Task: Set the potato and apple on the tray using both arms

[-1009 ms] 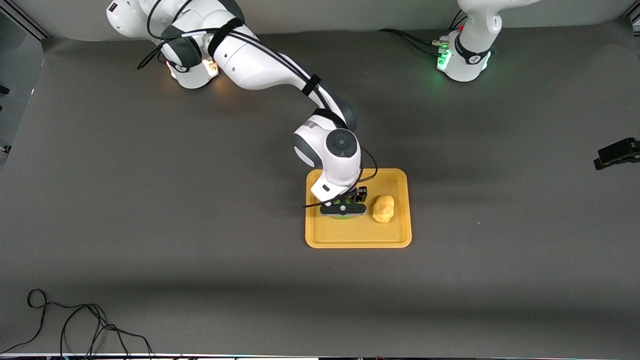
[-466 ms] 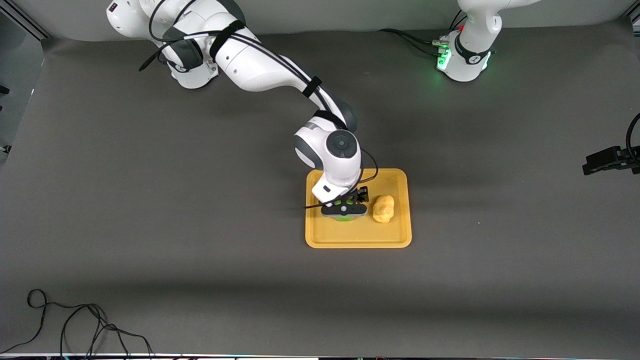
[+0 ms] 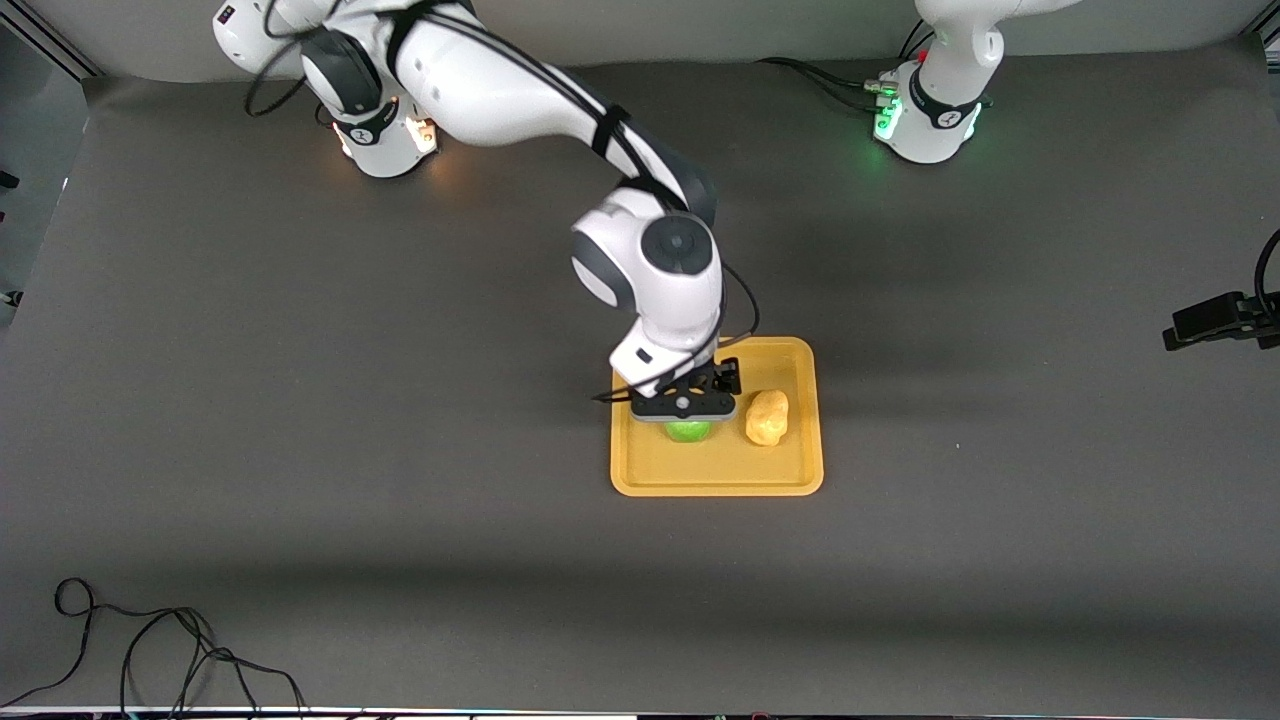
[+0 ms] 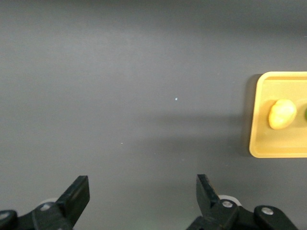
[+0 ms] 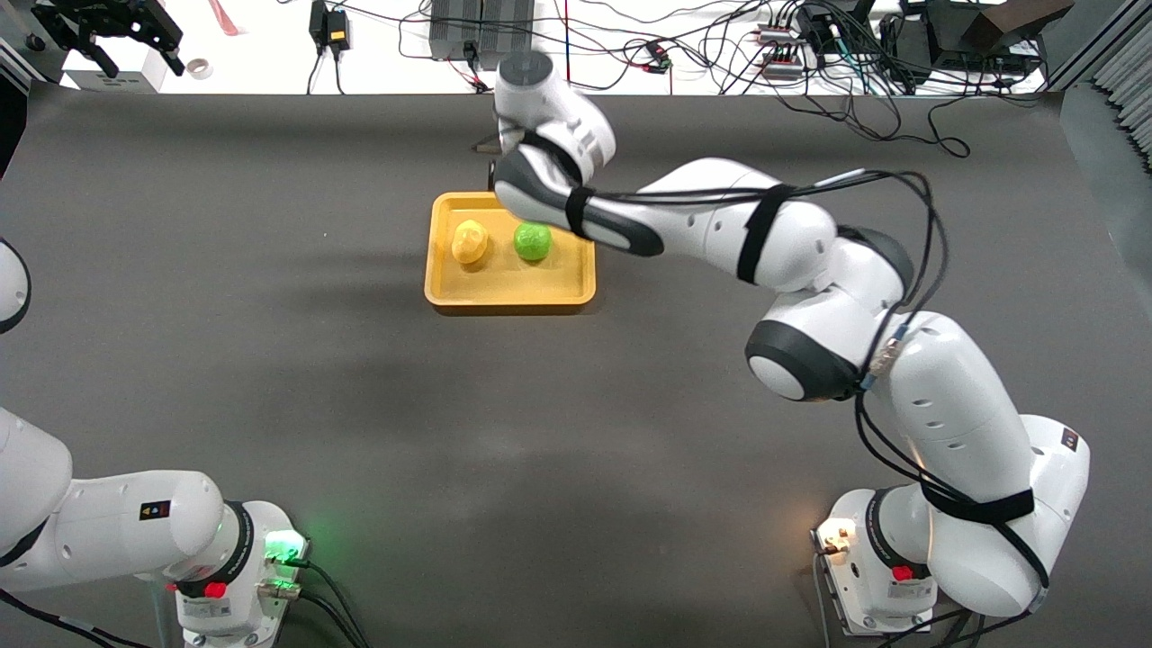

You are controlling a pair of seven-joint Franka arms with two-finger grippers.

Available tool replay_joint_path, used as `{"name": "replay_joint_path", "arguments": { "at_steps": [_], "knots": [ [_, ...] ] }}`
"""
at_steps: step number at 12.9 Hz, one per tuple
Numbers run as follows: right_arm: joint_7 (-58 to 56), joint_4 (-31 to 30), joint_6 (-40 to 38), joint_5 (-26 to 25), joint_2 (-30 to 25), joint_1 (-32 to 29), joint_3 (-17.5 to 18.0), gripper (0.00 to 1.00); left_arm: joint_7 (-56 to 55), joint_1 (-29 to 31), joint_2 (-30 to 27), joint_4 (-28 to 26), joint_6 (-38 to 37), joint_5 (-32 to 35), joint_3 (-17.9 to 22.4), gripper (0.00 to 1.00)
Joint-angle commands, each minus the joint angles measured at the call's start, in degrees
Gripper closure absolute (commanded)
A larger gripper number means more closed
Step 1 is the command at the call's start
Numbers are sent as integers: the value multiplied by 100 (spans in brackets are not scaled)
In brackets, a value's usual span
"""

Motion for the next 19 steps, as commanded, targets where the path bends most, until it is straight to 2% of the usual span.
{"name": "replay_joint_path", "arguments": {
  "at_steps": [1,3,4,6,7,8,11,12,15,17,19],
  "knots": [
    [-655,-178,-918,-239,-788,-89,-201,0,41,-57,-26,67,26,281,-26,3],
    [-1340,-396,-1473,-205,-1385,-177,-543,0,-64,13,-69,67,8,88,-26,3],
    [-1657,-694,-1563,-187,-1753,-247,-606,0,-47,22,-70,67,-27,0,-18,2],
    [-2010,-1422,-1625,-178,-2588,-458,-615,0,-264,-83,-78,67,25,-27,-44,1],
    [-2281,-1757,-1712,-178,-2966,-589,-624,0,-780,-206,-70,67,69,-9,-44,2],
    [-2571,-2073,-1817,-169,-3344,-782,-624,0,-1116,-311,-61,58,139,26,-44,8],
    [-3538,-2847,-1880,-21,-4215,-1484,-607,0,-1110,-321,-61,76,193,-9,-44,5],
    [-3732,-3094,-1854,85,-4453,-1731,-598,0,-1110,-330,-70,67,184,-9,-53,1],
    [-4382,-3858,-1661,130,-5025,-2565,-528,0,-1058,-347,-43,67,228,-1,-53,1],
    [-4700,-4062,-1625,130,-5167,-3049,-519,0,-926,-347,-43,67,228,-9,-53,1],
    [-4797,-4063,-1643,130,-5185,-3663,-231,0,-960,-347,-43,67,228,-18,-53,1]
  ]
}}
